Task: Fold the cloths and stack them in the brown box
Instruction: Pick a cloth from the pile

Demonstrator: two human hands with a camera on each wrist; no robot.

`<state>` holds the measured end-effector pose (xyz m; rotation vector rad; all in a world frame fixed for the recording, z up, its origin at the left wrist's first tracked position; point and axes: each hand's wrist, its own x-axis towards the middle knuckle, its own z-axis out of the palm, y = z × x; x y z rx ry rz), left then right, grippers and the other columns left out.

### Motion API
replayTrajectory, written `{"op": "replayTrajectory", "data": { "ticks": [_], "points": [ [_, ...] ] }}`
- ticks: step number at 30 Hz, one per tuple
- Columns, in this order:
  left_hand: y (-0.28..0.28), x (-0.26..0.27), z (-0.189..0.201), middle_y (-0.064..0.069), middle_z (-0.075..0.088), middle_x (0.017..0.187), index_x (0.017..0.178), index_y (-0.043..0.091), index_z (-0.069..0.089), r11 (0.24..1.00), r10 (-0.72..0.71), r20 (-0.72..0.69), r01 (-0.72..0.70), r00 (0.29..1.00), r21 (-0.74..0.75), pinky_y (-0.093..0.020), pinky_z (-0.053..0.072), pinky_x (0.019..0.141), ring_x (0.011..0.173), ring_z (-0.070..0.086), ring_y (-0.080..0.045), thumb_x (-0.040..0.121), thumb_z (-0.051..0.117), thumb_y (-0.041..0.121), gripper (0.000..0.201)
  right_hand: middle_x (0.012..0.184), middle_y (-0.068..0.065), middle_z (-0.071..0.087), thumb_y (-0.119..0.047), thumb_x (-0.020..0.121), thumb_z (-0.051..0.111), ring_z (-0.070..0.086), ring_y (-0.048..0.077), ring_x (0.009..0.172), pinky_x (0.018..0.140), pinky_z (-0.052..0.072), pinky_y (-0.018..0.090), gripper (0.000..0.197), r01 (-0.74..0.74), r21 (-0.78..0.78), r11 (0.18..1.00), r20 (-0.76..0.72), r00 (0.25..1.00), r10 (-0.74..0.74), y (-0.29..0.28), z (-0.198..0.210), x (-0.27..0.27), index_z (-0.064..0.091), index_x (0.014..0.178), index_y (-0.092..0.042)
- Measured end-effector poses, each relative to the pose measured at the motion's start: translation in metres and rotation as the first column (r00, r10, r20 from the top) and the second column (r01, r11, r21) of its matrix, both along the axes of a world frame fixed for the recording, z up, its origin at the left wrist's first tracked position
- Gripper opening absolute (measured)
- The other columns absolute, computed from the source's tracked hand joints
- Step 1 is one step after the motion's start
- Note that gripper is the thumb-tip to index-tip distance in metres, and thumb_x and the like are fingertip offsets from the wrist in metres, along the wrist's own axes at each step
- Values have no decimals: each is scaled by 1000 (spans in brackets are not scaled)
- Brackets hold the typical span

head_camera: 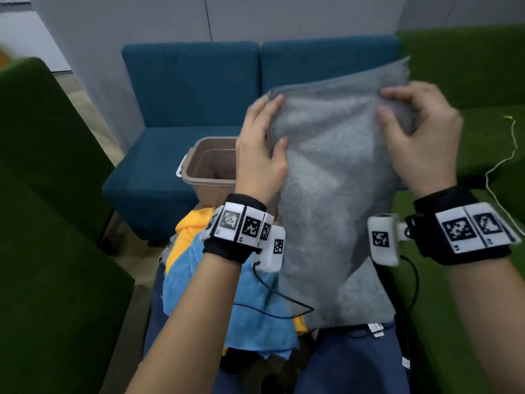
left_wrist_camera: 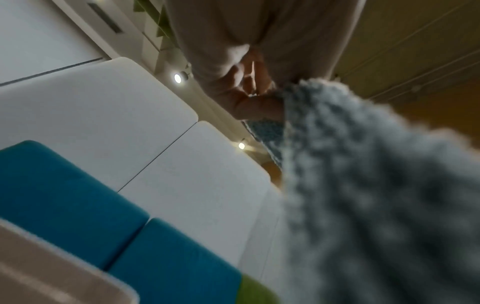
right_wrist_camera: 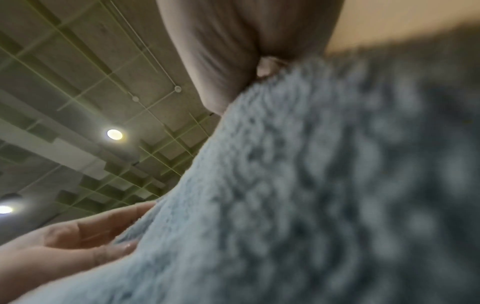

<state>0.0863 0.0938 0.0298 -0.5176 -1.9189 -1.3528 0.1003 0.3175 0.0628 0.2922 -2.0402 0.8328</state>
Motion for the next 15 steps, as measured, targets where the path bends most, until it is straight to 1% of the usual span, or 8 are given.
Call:
{"op": "replayTrajectory", "data": {
  "ticks": [2, 3, 5, 6, 8, 11, 13, 15],
  "points": [
    [4, -8, -35, -13, 47, 136, 132, -2, 53, 998, 24, 109, -17, 994, -60, -20, 26, 115, 127, 37, -4, 75, 59, -8, 58, 129, 8, 57, -30, 85, 68, 51, 15, 122, 107, 39, 29, 42, -33, 32, 999, 199, 980, 26, 5, -30, -2, 63, 122, -11],
    [7, -10, -54, -17, 47, 138, 133, -2, 53, 995, 23, 174, -5, 984, -102, -11, 21, 112, 129, 38, -10, 75, 60, -6, 58, 136, 9, 52, -32, 81, 71, 47, 20, 128, 111, 35, 34, 52, -56, 56, 997, 313, 949, 35, 7, -47, -2, 59, 128, -12],
    [13, -11, -89, -18, 41, 144, 137, 0, 48, 982, 17, 322, 45, 946, -184, -3, 16, 108, 134, 40, -24, 78, 60, -5, 60, 147, 10, 40, -26, 79, 78, 38, 24, 136, 113, 28, 34, 68, -92, 99, 991, 529, 848, 26, 13, -81, -1, 49, 139, -14],
    [16, -11, -104, -15, 37, 148, 140, 2, 44, 971, 30, 389, 66, 921, -230, -5, 16, 108, 136, 38, -27, 80, 61, -5, 63, 150, 9, 34, -21, 78, 79, 35, 23, 138, 112, 24, 30, 73, -110, 108, 988, 602, 798, 24, 17, -97, 0, 44, 143, -15],
    [21, -10, -127, -7, 25, 156, 148, 10, 34, 932, 97, 501, 98, 860, -349, -18, 26, 109, 138, 37, -25, 84, 59, -2, 70, 153, 7, 28, -14, 77, 79, 31, 22, 141, 111, 20, 26, 81, -147, 109, 983, 686, 726, 32, 25, -123, -2, 38, 147, -16],
    [30, -12, -147, 4, 13, 160, 153, 18, 23, 848, 224, 595, 147, 772, -510, -36, 43, 100, 133, 41, -23, 85, 53, 2, 75, 156, 7, 23, -9, 77, 79, 27, 21, 143, 112, 18, 24, 86, -181, 98, 979, 749, 661, 47, 33, -151, -11, 33, 150, -17],
    [38, -16, -154, 4, 12, 159, 153, 18, 20, 805, 270, 623, 183, 734, -564, -42, 46, 98, 132, 40, -25, 84, 52, 3, 77, 157, 7, 22, -6, 78, 77, 27, 21, 143, 114, 17, 23, 85, -160, 80, 984, 768, 639, 42, 36, -165, -19, 32, 150, -16],
    [45, -22, -159, 1, 13, 158, 152, 15, 20, 782, 304, 657, 214, 690, -586, -43, 46, 97, 130, 40, -28, 83, 54, 5, 78, 157, 8, 21, -3, 79, 75, 27, 22, 144, 114, 17, 22, 84, -136, 55, 989, 789, 613, 41, 37, -179, -26, 33, 150, -15]
  ]
}}
